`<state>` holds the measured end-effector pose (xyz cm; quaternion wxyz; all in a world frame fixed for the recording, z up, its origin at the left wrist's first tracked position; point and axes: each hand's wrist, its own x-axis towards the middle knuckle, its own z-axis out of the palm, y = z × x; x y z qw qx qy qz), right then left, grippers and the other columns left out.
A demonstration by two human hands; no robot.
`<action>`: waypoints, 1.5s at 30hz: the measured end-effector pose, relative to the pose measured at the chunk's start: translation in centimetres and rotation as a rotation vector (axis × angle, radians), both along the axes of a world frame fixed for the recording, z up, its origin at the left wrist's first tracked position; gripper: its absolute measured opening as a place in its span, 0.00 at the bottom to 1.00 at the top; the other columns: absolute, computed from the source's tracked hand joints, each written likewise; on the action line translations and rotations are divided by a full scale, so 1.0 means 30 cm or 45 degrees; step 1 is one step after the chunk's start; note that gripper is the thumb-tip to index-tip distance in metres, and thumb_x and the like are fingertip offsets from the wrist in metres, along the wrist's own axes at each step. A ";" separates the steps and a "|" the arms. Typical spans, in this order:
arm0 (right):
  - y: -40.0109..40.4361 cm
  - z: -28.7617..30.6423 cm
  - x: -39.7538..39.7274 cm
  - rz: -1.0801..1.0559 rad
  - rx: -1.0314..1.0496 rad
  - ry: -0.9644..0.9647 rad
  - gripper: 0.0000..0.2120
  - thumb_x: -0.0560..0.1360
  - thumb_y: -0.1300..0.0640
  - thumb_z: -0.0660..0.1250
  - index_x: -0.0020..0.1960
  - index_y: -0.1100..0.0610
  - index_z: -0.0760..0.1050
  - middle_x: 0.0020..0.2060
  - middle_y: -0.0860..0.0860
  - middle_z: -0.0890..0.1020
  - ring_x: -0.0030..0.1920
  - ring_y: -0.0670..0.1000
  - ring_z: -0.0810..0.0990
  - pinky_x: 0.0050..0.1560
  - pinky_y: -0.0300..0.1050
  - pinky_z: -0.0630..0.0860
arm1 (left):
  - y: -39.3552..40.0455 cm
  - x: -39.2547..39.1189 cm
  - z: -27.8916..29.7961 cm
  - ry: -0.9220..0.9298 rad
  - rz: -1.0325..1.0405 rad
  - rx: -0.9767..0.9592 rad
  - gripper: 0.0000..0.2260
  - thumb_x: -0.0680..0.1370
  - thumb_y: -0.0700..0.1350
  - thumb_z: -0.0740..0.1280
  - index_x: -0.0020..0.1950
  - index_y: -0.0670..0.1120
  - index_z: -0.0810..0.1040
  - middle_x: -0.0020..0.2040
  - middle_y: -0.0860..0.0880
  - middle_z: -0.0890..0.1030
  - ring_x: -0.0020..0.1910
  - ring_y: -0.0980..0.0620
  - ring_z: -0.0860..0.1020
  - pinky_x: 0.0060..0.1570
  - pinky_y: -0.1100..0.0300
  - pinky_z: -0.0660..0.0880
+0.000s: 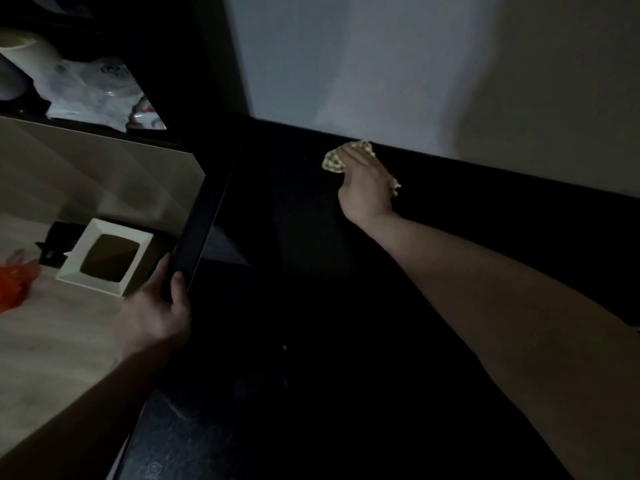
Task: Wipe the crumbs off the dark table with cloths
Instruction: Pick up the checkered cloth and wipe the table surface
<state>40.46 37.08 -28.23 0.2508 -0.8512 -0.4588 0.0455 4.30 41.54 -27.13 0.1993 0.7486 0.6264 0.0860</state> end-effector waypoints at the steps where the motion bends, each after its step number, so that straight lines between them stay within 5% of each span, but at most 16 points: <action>1: -0.032 0.000 -0.025 0.049 0.014 0.001 0.24 0.76 0.69 0.60 0.70 0.60 0.77 0.70 0.55 0.79 0.73 0.55 0.74 0.78 0.43 0.60 | -0.001 0.000 0.001 0.012 0.001 0.005 0.21 0.82 0.58 0.55 0.76 0.58 0.66 0.48 0.36 0.84 0.49 0.33 0.81 0.43 0.49 0.75; 8: -0.569 0.019 -0.360 0.444 0.086 0.163 0.20 0.82 0.65 0.58 0.71 0.58 0.77 0.72 0.53 0.77 0.76 0.51 0.71 0.79 0.54 0.64 | -0.004 -0.010 0.009 0.008 -0.032 0.023 0.24 0.81 0.61 0.52 0.76 0.57 0.66 0.51 0.36 0.84 0.50 0.33 0.81 0.44 0.48 0.75; 14: -1.020 0.059 -0.657 0.576 -0.063 0.279 0.20 0.84 0.58 0.58 0.75 0.50 0.73 0.78 0.42 0.68 0.80 0.45 0.62 0.78 0.48 0.62 | 0.005 -0.019 -0.001 -0.014 -0.036 0.028 0.26 0.79 0.64 0.50 0.75 0.59 0.65 0.52 0.38 0.84 0.51 0.34 0.82 0.46 0.45 0.78; 21: -0.884 0.038 -0.493 0.527 -0.285 0.114 0.27 0.83 0.58 0.59 0.81 0.49 0.61 0.83 0.45 0.56 0.83 0.49 0.51 0.81 0.55 0.56 | -0.011 -0.003 0.018 -0.027 0.007 0.030 0.21 0.81 0.58 0.56 0.74 0.57 0.69 0.51 0.35 0.84 0.52 0.32 0.81 0.48 0.45 0.77; 29: -0.564 0.015 -0.251 0.303 -0.331 0.140 0.24 0.85 0.52 0.54 0.81 0.50 0.61 0.83 0.49 0.57 0.84 0.58 0.48 0.82 0.61 0.47 | -0.006 -0.009 -0.001 -0.016 0.013 0.061 0.23 0.81 0.58 0.56 0.74 0.53 0.71 0.56 0.36 0.83 0.56 0.34 0.80 0.52 0.46 0.77; 35: -0.761 0.030 -0.526 0.550 -0.391 0.016 0.27 0.83 0.52 0.56 0.82 0.53 0.60 0.83 0.51 0.57 0.83 0.55 0.52 0.81 0.59 0.53 | -0.007 -0.007 -0.003 -0.027 0.038 0.055 0.23 0.81 0.59 0.56 0.73 0.52 0.72 0.57 0.38 0.83 0.57 0.36 0.81 0.53 0.47 0.77; 41: -1.045 0.039 -0.751 0.905 -0.431 0.161 0.24 0.87 0.53 0.55 0.82 0.48 0.57 0.83 0.41 0.50 0.83 0.43 0.41 0.83 0.49 0.45 | -0.008 -0.010 0.003 -0.003 0.044 0.022 0.24 0.80 0.61 0.55 0.74 0.57 0.69 0.54 0.38 0.84 0.55 0.34 0.81 0.51 0.46 0.77; 45: -1.016 0.020 -0.615 0.798 -0.221 0.144 0.22 0.85 0.59 0.54 0.79 0.55 0.66 0.81 0.49 0.63 0.83 0.48 0.56 0.81 0.51 0.54 | -0.011 -0.006 0.013 0.005 0.054 0.023 0.24 0.80 0.60 0.55 0.72 0.54 0.72 0.52 0.34 0.83 0.53 0.32 0.81 0.51 0.43 0.77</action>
